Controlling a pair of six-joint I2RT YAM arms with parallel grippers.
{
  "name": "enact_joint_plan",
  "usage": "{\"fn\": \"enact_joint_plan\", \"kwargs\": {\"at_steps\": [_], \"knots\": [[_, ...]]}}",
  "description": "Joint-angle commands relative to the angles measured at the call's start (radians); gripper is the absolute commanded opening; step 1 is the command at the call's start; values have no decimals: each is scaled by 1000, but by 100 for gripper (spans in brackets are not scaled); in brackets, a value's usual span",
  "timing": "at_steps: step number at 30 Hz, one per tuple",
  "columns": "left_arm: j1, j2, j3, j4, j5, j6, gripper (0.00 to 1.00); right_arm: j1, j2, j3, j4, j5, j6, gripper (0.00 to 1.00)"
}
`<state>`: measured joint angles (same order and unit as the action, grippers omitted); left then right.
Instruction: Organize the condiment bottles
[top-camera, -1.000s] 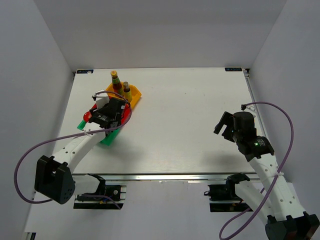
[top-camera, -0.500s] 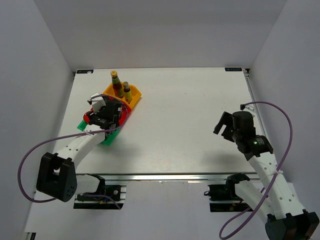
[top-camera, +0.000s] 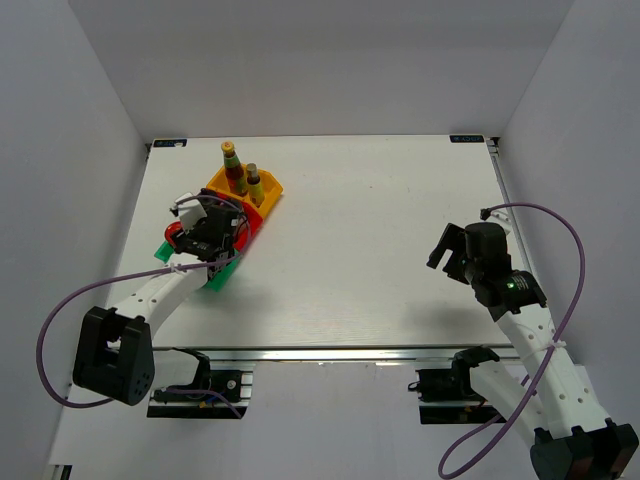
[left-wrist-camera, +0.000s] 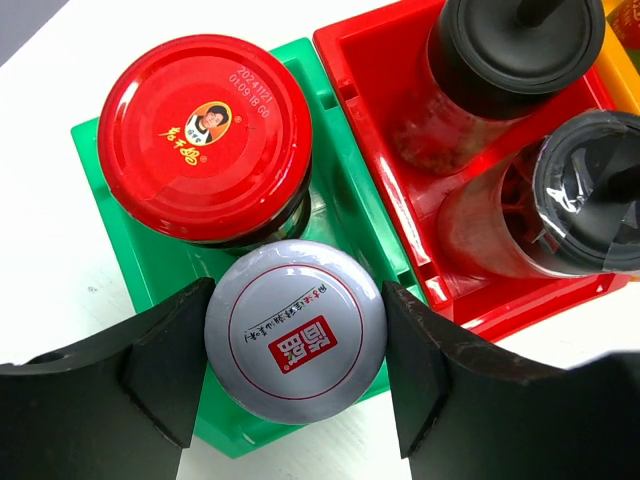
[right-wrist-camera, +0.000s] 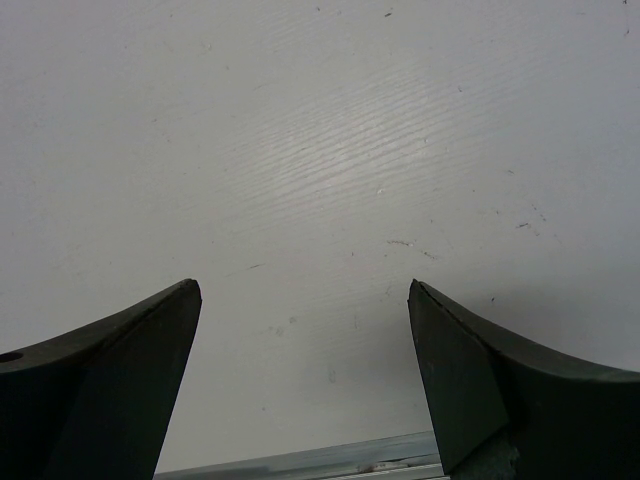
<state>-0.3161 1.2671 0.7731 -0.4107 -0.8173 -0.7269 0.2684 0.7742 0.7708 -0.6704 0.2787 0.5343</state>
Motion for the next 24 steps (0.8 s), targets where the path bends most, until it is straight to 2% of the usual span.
{"fn": "enact_joint_plan", "kwargs": {"at_steps": [1, 2, 4, 6, 8, 9, 12, 20, 24], "knots": [[5, -25, 15, 29, -32, -37, 50, -5, -3, -2, 26, 11, -17, 89], [6, -28, 20, 26, -31, -40, 56, -3, -3, -2, 28, 13, -17, 89], [6, -31, 29, 7, -22, -34, 57, -5, -3, -2, 28, 13, -16, 89], [6, -38, 52, -37, -11, -43, 71, -5, -1, -2, 25, 13, -16, 89], [5, -43, 64, -62, -16, -49, 80, -5, -1, -1, 26, 11, -16, 89], [6, -46, 78, -88, -17, -60, 89, -3, 0, -1, 25, 11, -14, 89], [6, -52, 97, -137, -13, -75, 98, -5, -1, -2, 25, 10, -16, 89], [6, -93, 218, -252, 70, -48, 98, -5, -10, 2, 26, -1, -20, 89], [5, -161, 253, -215, 246, 41, 98, -3, -15, -1, 29, -3, -20, 89]]}}
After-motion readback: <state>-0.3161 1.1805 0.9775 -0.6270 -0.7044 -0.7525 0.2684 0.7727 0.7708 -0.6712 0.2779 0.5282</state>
